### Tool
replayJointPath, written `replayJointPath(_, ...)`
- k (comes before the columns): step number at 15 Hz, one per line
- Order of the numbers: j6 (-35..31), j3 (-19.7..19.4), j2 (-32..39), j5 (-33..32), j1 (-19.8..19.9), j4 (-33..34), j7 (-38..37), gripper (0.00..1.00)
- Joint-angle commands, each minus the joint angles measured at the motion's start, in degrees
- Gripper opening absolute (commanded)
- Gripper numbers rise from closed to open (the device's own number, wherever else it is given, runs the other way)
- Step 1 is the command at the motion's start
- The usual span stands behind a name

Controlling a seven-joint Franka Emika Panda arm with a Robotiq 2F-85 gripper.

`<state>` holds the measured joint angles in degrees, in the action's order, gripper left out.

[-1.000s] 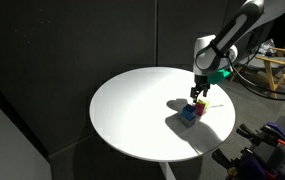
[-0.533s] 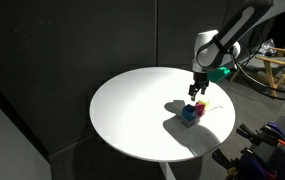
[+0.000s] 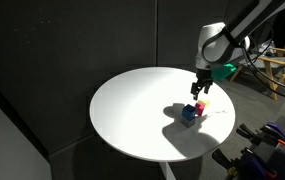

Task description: Put the pink block on the table

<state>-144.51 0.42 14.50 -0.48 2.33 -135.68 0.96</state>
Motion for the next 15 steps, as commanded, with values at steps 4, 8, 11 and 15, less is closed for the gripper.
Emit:
replayJointPath(4, 5.37, -1.23, -8.01, -1.57, -2.37, -4.47, -7.41, 1.00)
replayJointPath(8, 7.10, -1.30, -11.35, -3.07, -2.82, -5.91, -11.18, 1.00)
replayJointPath(11, 8.06, -1.12, -13.47, -4.33, -2.75, -6.83, -13.33, 1.00)
replayJointPath(15, 9.06, -0.81, -16.54, -4.87, -2.50, -8.41, -14.75, 1.00)
